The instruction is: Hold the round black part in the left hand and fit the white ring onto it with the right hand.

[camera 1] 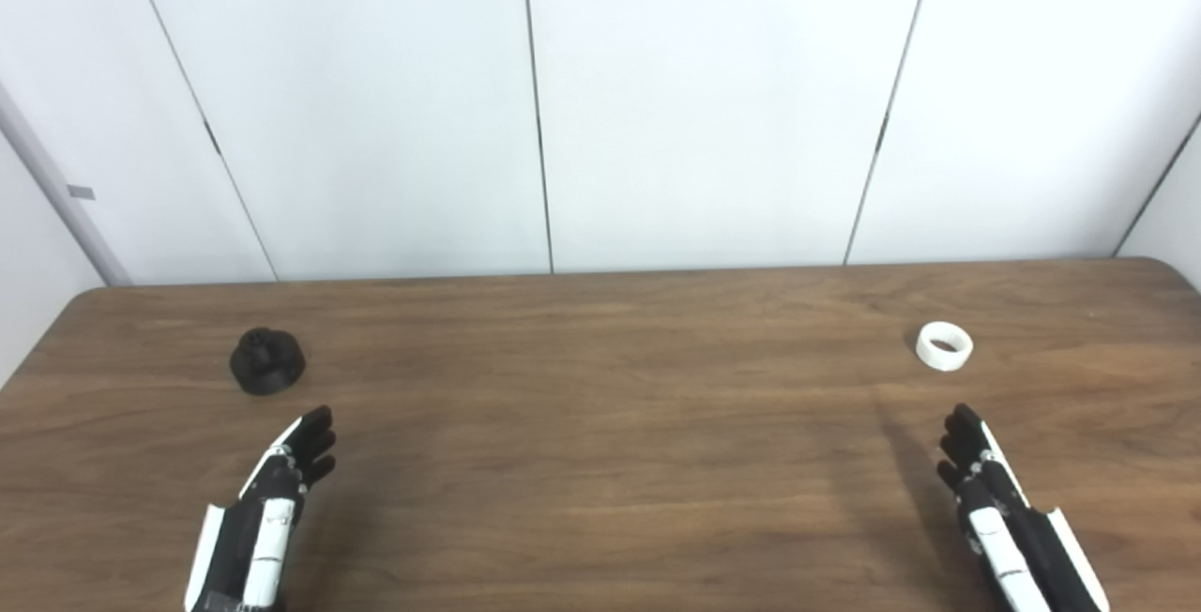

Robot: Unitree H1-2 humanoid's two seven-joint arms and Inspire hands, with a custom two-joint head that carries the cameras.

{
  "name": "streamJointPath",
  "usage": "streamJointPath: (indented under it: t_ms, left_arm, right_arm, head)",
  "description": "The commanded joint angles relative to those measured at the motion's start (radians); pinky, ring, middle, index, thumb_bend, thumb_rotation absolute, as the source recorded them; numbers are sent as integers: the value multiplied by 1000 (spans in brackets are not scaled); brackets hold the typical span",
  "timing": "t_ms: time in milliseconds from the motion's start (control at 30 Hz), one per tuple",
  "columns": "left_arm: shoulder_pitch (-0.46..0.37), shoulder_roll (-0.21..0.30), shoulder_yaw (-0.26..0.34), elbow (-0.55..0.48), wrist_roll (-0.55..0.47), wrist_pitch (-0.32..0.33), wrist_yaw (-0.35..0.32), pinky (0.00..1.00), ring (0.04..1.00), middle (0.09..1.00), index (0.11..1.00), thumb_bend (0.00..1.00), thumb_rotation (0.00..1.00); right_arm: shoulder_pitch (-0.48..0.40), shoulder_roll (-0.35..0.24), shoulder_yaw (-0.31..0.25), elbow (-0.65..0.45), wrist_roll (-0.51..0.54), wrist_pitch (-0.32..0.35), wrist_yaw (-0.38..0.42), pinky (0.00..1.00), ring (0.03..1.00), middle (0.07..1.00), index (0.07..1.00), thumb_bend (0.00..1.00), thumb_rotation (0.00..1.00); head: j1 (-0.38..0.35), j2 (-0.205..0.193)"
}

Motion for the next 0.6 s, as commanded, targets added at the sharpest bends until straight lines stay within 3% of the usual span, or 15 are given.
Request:
streamJointPath:
  t_ms: [0, 567]
  left_arm:
    - [23, -24, -11, 35, -6, -11, 6, 885, 909, 914, 883, 698, 913]
    - [19, -22, -9, 45, -7, -18, 2, 881, 908, 914, 880, 681, 915]
  right_arm:
    - [3, 10, 4, 12, 6, -12, 4, 1000, 1000, 1000, 1000, 376, 800]
    - [0, 9, 4, 19, 5, -15, 8, 1000, 1000, 1000, 1000, 373, 799]
  head:
    - [-1, 0]
    - [-2, -6]
